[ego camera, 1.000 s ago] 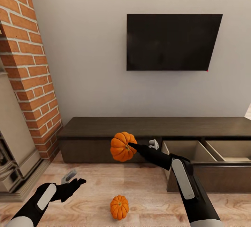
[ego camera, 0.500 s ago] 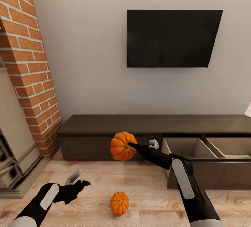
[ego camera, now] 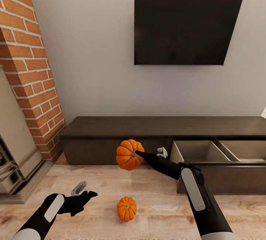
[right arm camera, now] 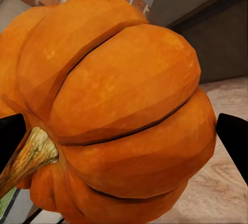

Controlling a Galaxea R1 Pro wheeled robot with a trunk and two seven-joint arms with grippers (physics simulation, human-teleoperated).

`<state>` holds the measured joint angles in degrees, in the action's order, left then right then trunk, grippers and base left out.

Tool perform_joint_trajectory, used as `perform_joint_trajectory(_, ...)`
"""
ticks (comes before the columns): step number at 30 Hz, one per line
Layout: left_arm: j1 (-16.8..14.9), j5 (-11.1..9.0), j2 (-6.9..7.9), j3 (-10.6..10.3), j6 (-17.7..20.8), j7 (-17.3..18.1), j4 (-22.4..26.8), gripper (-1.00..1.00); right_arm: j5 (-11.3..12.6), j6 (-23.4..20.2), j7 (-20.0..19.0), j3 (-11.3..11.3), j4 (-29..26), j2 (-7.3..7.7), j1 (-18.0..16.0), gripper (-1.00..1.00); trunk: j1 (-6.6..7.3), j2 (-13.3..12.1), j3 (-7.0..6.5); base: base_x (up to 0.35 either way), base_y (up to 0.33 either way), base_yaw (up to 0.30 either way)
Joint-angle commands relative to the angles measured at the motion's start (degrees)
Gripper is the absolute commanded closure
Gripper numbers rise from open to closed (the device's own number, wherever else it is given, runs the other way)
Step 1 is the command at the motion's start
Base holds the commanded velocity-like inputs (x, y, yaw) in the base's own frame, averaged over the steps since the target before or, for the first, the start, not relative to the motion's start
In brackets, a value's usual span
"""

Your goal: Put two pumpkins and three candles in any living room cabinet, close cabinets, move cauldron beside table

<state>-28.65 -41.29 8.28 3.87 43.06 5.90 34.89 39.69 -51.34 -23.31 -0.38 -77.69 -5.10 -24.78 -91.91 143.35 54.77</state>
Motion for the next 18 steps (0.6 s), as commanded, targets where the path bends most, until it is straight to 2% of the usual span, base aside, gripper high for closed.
perform_joint_trajectory(1, 0.0, -0.02, -0.02, 0.0, 0.0, 0.0, 0.0, -1.0, 0.21, -0.02, 0.01, 0.0, -0.01, 0.0, 0.0, 1.0, -0.02, 0.02, 0.23, 0.0, 0.0, 0.0)
perform_joint_trajectory(18, 0.0, -0.02, -0.37, 0.0, 0.0, -0.01, 0.0, -1.0, 0.24, -0.08, 0.1, -0.06, 0.09, 0.0, 0.0, 1.0, -0.46, 0.25, 5.25, 0.0, 0.0, 0.0)
